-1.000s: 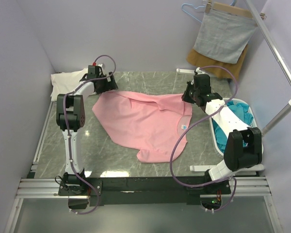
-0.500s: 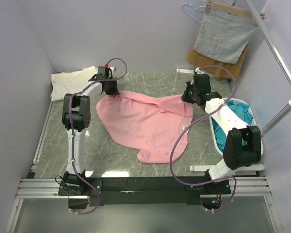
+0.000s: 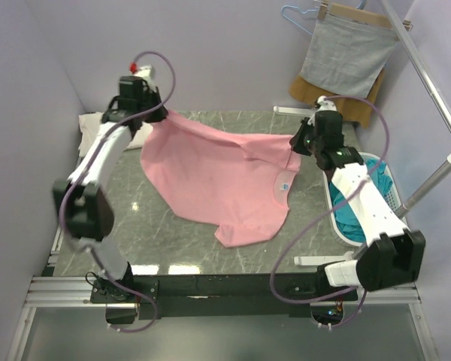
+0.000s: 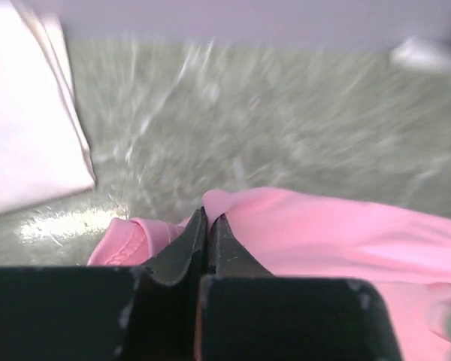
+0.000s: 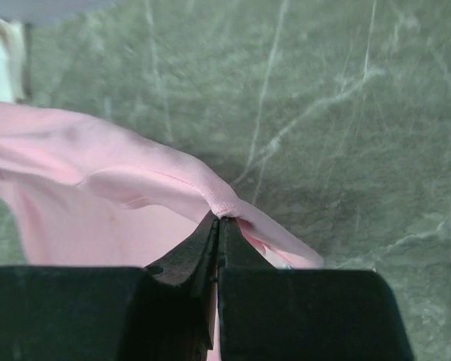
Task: Fold and stack the t-shirts
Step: Flatten out the tshirt
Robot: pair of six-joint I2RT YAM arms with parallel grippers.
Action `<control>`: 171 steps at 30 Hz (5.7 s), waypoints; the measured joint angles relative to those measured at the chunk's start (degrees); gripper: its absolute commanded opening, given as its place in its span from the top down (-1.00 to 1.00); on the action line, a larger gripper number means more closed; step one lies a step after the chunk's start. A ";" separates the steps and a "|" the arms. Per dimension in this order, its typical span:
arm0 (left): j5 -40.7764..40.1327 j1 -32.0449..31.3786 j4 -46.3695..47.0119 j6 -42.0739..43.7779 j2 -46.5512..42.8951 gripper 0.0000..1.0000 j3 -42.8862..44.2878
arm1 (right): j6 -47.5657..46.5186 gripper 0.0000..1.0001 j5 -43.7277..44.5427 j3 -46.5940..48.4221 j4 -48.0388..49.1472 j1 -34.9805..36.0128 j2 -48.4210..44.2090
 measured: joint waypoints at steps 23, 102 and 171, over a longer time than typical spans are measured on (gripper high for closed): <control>6.40 0.00 -25.77 -9.60 -66.18 0.99 -1.11 | -0.35 1.00 -23.19 16.96 -13.77 0.11 -40.89; -0.57 14.71 31.69 -19.54 -7.72 -0.97 -47.45 | 3.06 -0.56 -9.86 5.27 5.31 -1.90 25.51; 5.07 14.47 22.99 -12.46 -4.74 0.47 -32.79 | 1.90 1.00 -12.26 7.48 3.78 -1.90 23.52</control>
